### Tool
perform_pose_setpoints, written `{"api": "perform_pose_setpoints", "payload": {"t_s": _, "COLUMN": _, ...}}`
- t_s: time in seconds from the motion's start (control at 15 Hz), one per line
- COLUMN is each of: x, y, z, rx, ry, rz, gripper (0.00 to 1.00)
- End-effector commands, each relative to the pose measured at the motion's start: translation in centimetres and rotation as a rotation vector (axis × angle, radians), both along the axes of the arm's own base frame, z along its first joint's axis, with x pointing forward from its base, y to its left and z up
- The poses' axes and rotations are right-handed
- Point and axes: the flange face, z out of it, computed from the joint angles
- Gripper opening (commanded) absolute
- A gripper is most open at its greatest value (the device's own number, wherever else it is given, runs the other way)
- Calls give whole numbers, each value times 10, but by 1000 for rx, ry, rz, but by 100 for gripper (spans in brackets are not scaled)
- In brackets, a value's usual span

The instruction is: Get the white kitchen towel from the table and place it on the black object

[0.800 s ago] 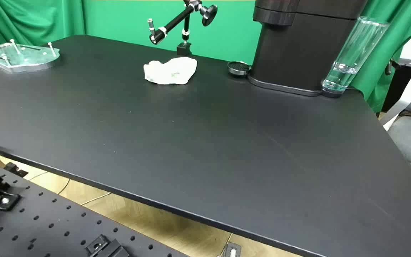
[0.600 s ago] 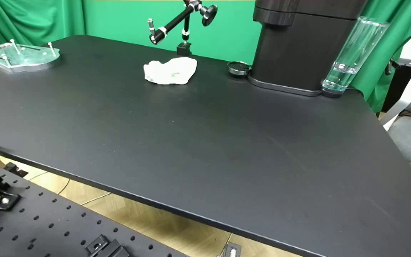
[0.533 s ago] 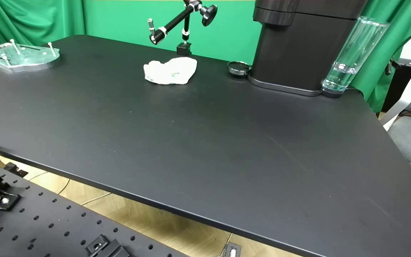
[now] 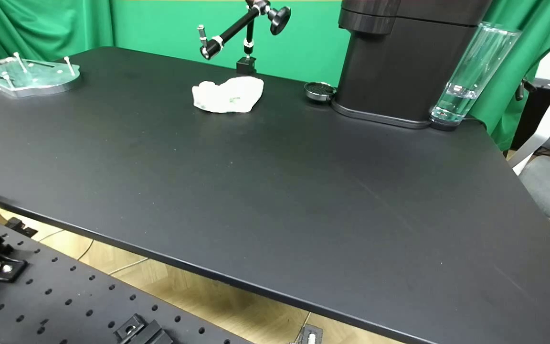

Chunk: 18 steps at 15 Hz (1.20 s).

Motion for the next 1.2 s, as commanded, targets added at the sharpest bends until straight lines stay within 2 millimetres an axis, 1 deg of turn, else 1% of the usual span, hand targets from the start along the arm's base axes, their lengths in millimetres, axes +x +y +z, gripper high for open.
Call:
{"api": "perform_pose_setpoints", "payload": {"t_s": 0.0, "x": 2, "y": 0, "z": 0, "rx": -12, "ry": -4, "rz": 30, "gripper": 100}}
{"api": "perform_pose_setpoints", "payload": {"t_s": 0.2, "x": 19, "y": 1, "z": -8, "rx": 2, "ry": 9, "rz": 230, "gripper": 100}}
{"api": "perform_pose_setpoints", "payload": {"t_s": 0.4, "x": 46, "y": 2, "z": -20, "rx": 17, "ry": 8, "rz": 408, "gripper": 100}}
{"api": "perform_pose_setpoints", "payload": {"t_s": 0.53, "x": 67, "y": 10, "z": -32, "rx": 21, "ry": 8, "rz": 530, "gripper": 100}}
{"api": "perform_pose_setpoints", "payload": {"t_s": 0.67, "x": 87, "y": 22, "z": -45, "rx": 22, "ry": 10, "rz": 650, "gripper": 100}}
{"api": "perform_pose_setpoints", "payload": {"t_s": 0.87, "x": 111, "y": 38, "z": -76, "rx": 39, "ry": 59, "rz": 820, "gripper": 100}}
{"api": "perform_pose_setpoints", "payload": {"t_s": 0.93, "x": 119, "y": 41, "z": -84, "rx": 42, "ry": 83, "rz": 876, "gripper": 100}}
{"api": "perform_pose_setpoints", "payload": {"t_s": 1.0, "x": 98, "y": 39, "z": -78, "rx": 23, "ry": 58, "rz": 794, "gripper": 100}}
{"api": "perform_pose_setpoints", "payload": {"t_s": 1.13, "x": 111, "y": 46, "z": -93, "rx": 28, "ry": 87, "rz": 852, "gripper": 100}}
